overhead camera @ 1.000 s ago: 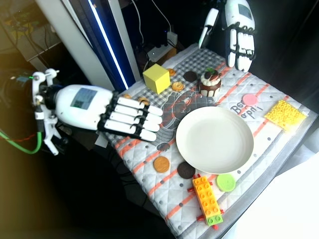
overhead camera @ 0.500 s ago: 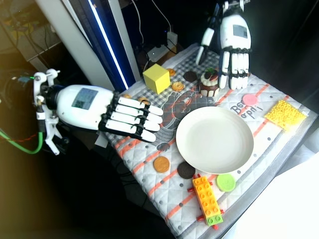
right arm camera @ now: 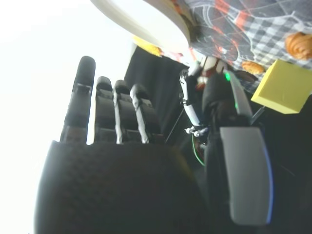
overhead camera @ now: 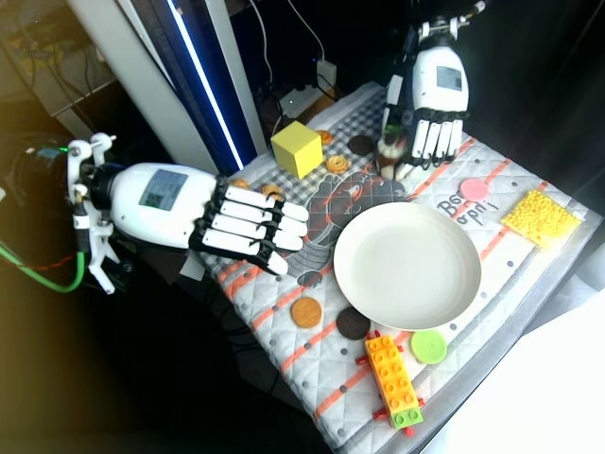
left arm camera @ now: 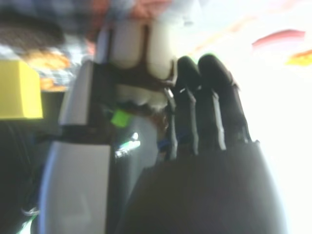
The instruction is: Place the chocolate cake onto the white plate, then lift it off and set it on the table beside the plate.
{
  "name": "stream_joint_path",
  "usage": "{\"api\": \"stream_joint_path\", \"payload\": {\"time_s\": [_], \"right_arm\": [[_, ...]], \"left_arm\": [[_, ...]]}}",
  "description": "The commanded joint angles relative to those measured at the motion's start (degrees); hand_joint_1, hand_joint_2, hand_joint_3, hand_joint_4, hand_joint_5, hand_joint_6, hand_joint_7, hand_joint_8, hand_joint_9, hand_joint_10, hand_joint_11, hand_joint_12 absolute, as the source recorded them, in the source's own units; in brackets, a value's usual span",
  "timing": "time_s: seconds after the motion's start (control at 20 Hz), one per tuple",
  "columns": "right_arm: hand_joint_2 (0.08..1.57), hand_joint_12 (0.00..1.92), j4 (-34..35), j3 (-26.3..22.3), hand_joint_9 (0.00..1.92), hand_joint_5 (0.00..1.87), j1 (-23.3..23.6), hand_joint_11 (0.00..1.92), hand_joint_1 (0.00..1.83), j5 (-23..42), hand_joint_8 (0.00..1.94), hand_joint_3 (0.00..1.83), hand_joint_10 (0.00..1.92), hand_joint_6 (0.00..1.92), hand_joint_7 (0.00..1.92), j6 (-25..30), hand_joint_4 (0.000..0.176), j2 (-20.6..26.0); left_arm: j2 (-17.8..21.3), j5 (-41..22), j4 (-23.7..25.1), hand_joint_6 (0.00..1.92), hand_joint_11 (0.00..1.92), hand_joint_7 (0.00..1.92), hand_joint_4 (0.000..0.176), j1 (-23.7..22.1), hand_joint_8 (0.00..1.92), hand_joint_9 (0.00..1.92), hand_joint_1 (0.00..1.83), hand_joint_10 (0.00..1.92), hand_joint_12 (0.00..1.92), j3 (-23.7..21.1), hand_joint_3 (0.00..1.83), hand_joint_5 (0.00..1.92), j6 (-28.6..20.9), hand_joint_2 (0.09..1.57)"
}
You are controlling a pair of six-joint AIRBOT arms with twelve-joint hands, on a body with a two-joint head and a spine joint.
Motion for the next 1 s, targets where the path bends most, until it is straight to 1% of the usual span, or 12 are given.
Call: {"api": "stream_joint_path", "payload": {"time_s": [0.0, 0.05, 0.1, 0.2, 0.3, 0.35, 0.4, 0.65, 0.75, 0.8, 0.85, 0.95], "right_arm": [[1.24, 0.38, 1.2, 0.2, 0.00, 0.00, 0.4, 0.00, 0.41, 6.4, 0.00, 0.00, 0.00, 0.00, 0.00, 0.0, 0.000, 0.2], [1.24, 0.38, 1.2, 0.2, 0.00, 0.00, 0.3, 0.00, 0.43, 6.4, 0.00, 0.00, 0.00, 0.00, 0.00, 0.0, 0.000, 0.2], [1.25, 0.38, 1.2, 0.2, 0.00, 0.00, 0.3, 0.00, 0.42, 6.4, 0.00, 0.00, 0.00, 0.00, 0.00, 0.0, 0.000, 0.2], [1.25, 0.59, 1.2, 0.2, 0.00, 0.00, 0.3, 0.00, 0.38, 6.4, 0.00, 0.00, 0.00, 0.00, 0.00, 0.0, 0.000, 0.3], [1.26, 0.94, 1.2, 0.2, 0.02, 0.00, 0.3, 0.00, 0.38, 6.4, 0.00, 0.00, 0.01, 0.00, 0.00, 0.0, 0.000, 0.3], [1.27, 1.08, 1.2, 0.2, 0.01, 0.00, 0.3, 0.00, 0.37, 6.4, 0.00, 0.00, 0.01, 0.00, 0.00, 0.0, 0.000, 0.2], [1.26, 1.10, 1.2, 0.3, 0.01, 0.00, 0.3, 0.00, 0.36, 6.4, 0.00, 0.00, 0.01, 0.00, 0.00, 0.0, 0.000, 0.1], [1.28, 1.12, 1.3, 0.7, 0.02, 0.00, 0.3, 0.00, 0.31, 6.4, 0.00, 0.00, 0.01, 0.00, 0.00, 0.0, 0.000, -0.5], [1.26, 0.81, 1.3, 0.8, 0.00, 0.00, 0.3, 0.00, 0.33, 6.4, 0.00, 0.00, 0.00, 0.00, 0.00, 0.0, 0.000, -0.7], [1.24, 0.78, 1.3, 0.9, 0.00, 0.00, 0.3, 0.00, 0.37, 6.4, 0.00, 0.00, 0.00, 0.00, 0.00, 0.0, 0.006, -0.7], [1.25, 0.77, 1.3, 1.0, 0.00, 0.00, 0.3, 0.00, 0.39, 6.4, 0.00, 0.00, 0.00, 0.00, 0.00, 0.0, 0.012, -0.8], [1.26, 0.66, 1.3, 1.1, 0.00, 0.00, 0.3, 0.00, 0.45, 6.4, 0.00, 0.00, 0.00, 0.00, 0.00, 0.0, 0.032, -1.0]], "left_arm": [[0.5, -6.8, -1.0, 1.74, 0.38, 0.20, 0.000, -0.5, 1.91, 0.25, 0.94, 1.92, 1.92, 0.1, 0.00, 0.47, -0.2, 1.41], [1.3, -8.7, -1.8, 1.83, 0.35, 0.10, 0.000, -0.6, 1.92, 0.20, 1.08, 1.92, 1.92, -0.3, 0.00, 0.17, -0.2, 1.28], [1.9, -9.9, -1.9, 1.73, 0.26, 0.10, 0.000, -1.0, 1.92, 0.18, 0.96, 1.92, 1.92, -0.7, 0.02, 0.44, -0.2, 1.35], [2.8, -11.4, -1.8, 1.87, 0.24, 0.36, 0.000, -2.9, 1.91, 0.15, 0.91, 1.92, 1.92, -1.3, 0.01, 0.35, -0.1, 1.47], [2.3, -11.4, -1.1, 1.79, 0.35, 0.45, 0.006, -6.1, 1.91, 0.23, 0.96, 1.92, 1.92, -0.5, 0.00, 0.38, -0.1, 1.46], [1.4, -10.7, -0.8, 1.74, 0.35, 0.44, 0.007, -7.8, 1.91, 0.23, 0.98, 1.92, 1.92, 0.3, 0.00, 0.42, -0.1, 1.45], [-0.1, -9.8, -0.7, 1.69, 0.26, 0.19, 0.008, -9.7, 1.75, 0.19, 1.12, 1.87, 1.92, 1.6, 0.00, 0.20, -0.1, 1.28], [-9.8, -8.9, -8.5, 1.55, 0.11, 0.18, 0.000, -11.9, 1.50, 0.18, 1.28, 1.66, 1.90, 11.2, 0.00, 0.13, -0.1, 1.14], [-14.3, -6.7, -11.5, 1.62, 0.22, 0.25, 0.000, -12.9, 1.78, 0.28, 1.40, 1.91, 1.92, 15.6, 0.00, 0.22, -0.2, 1.10], [-16.4, -5.6, -12.5, 1.57, 0.52, 0.23, 0.000, -13.1, 1.86, 0.42, 1.34, 1.92, 1.92, 17.6, 0.00, 0.21, -0.2, 1.10], [-18.5, -3.9, -13.2, 1.48, 0.55, 0.14, 0.000, -13.5, 1.83, 0.37, 1.26, 1.92, 1.92, 19.7, 0.00, 0.17, -0.2, 1.12], [-21.8, -1.7, -14.4, 1.33, 0.26, 0.24, 0.000, -13.8, 1.41, 0.28, 1.21, 1.55, 1.80, 23.0, 0.00, 0.30, -0.2, 1.13]]}}
